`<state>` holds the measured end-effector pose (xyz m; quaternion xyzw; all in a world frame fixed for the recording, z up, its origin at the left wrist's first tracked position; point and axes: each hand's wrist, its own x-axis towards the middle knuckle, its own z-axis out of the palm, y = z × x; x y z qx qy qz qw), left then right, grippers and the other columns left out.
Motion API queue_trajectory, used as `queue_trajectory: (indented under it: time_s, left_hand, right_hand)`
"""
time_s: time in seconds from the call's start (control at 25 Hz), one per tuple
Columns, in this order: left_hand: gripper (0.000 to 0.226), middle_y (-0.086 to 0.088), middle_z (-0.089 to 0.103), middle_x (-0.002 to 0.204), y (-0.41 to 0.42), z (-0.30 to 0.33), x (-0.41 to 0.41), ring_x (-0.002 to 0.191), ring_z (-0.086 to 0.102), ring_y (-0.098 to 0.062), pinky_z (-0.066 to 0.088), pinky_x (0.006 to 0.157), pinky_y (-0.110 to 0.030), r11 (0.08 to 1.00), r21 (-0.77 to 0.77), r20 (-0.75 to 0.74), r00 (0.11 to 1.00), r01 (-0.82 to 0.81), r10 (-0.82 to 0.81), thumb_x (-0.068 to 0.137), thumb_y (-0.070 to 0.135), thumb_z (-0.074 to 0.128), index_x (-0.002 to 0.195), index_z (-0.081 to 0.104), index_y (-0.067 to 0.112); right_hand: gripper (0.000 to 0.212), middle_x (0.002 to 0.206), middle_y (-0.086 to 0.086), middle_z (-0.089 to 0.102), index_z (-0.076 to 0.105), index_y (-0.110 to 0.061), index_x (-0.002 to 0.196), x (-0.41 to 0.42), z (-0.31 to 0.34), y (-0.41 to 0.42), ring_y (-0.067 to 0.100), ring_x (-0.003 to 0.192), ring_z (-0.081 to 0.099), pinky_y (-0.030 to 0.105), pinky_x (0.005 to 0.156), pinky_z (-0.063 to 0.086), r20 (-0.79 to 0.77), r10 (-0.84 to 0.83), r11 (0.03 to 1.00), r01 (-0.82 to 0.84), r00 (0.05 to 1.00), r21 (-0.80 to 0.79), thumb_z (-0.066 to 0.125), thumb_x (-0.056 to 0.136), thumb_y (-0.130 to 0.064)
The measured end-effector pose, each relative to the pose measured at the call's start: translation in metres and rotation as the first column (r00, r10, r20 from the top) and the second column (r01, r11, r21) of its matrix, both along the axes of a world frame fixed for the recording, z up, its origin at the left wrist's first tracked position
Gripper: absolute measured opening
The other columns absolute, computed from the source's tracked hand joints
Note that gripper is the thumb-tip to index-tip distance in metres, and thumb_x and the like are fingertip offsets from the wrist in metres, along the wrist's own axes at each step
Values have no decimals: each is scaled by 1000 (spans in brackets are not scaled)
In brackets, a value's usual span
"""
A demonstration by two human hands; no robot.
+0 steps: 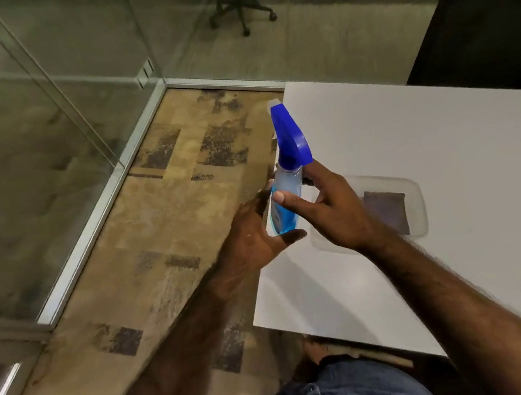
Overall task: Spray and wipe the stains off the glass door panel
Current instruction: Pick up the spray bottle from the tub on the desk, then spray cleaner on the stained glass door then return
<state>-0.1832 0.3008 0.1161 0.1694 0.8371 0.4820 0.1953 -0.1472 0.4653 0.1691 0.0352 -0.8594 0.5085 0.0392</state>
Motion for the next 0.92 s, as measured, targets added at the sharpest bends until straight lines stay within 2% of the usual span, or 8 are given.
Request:
queue_trajectory:
  time_s: [0.08, 0.16, 0.32, 0.44, 0.56, 0.72, 0.84, 0.92]
  left_hand:
    - [107, -3, 55, 158, -40, -6, 14, 145, 54, -24, 48, 120, -51, 994, -16, -145, 984, -106, 103, 72, 49, 96, 160, 41, 22]
    - [104, 2, 59, 153, -93, -21, 36, 140, 58, -19, 53, 116, -49, 977, 30, -170, 962, -211, 213, 69, 45, 99, 157, 46, 27]
    - [94, 2, 70, 139, -179, -31, 72, 128, 68, -18, 60, 105, -46, 933, 110, -210, 909, -343, 359, 65, 32, 103, 147, 58, 21]
    - [93, 7, 71, 134, -231, -37, 108, 126, 66, -12, 59, 102, -32, 867, 113, -231, 836, -485, 498, 61, 50, 101, 142, 60, 30]
    - [101, 11, 63, 136, -280, -41, 150, 123, 49, 1, 48, 98, -22, 781, -13, -302, 747, -625, 593, 58, 75, 89, 145, 53, 41]
    - [94, 8, 67, 125, -336, -42, 201, 116, 56, -9, 53, 101, -34, 697, -38, -356, 662, -716, 660, 60, 77, 88, 139, 59, 35]
    - [95, 6, 66, 126, -371, -42, 231, 119, 60, -15, 55, 102, -44, 644, 19, -370, 593, -764, 715, 61, 77, 88, 141, 58, 37]
    - [96, 5, 65, 131, -394, -43, 250, 124, 60, -19, 55, 103, -46, 597, 32, -372, 544, -802, 752, 61, 76, 88, 144, 55, 38]
  right_hand:
    - [33, 118, -56, 58, 47, -75, 123, 8, 4, -39, -19, 117, 59, -3, 87, 45, 1, 101, 995, -101, 995, -26, 63, 95, -72]
    - [34, 120, -51, 63, 52, -66, 127, 15, 2, -80, -15, 119, 62, -1, 92, 46, -14, 183, 982, -183, 983, -44, 68, 98, -60]
    - [49, 137, -14, 72, 63, -26, 144, 32, -6, -155, 6, 129, 66, 26, 108, 54, 6, 380, 918, -376, 925, -126, 75, 99, -40]
    - [52, 137, 3, 75, 62, -11, 145, 44, -8, -211, 12, 130, 69, 35, 113, 56, -10, 467, 862, -457, 884, -220, 79, 98, -22]
    - [46, 124, -2, 80, 60, -6, 138, 57, -4, -271, 19, 122, 74, 36, 103, 62, -73, 559, 760, -546, 826, -352, 77, 97, -16]
    - [29, 108, 7, 75, 68, -9, 121, 84, -3, -354, 42, 108, 74, 40, 94, 65, -91, 615, 673, -582, 783, -456, 78, 94, -11]
    - [25, 101, -6, 78, 74, -19, 110, 110, -5, -406, 17, 97, 77, 25, 84, 63, -67, 686, 630, -638, 724, -442, 82, 93, -3]
    - [25, 97, -11, 78, 74, -23, 107, 125, -3, -435, 10, 94, 76, 22, 81, 62, -58, 728, 595, -672, 683, -441, 84, 92, -6]
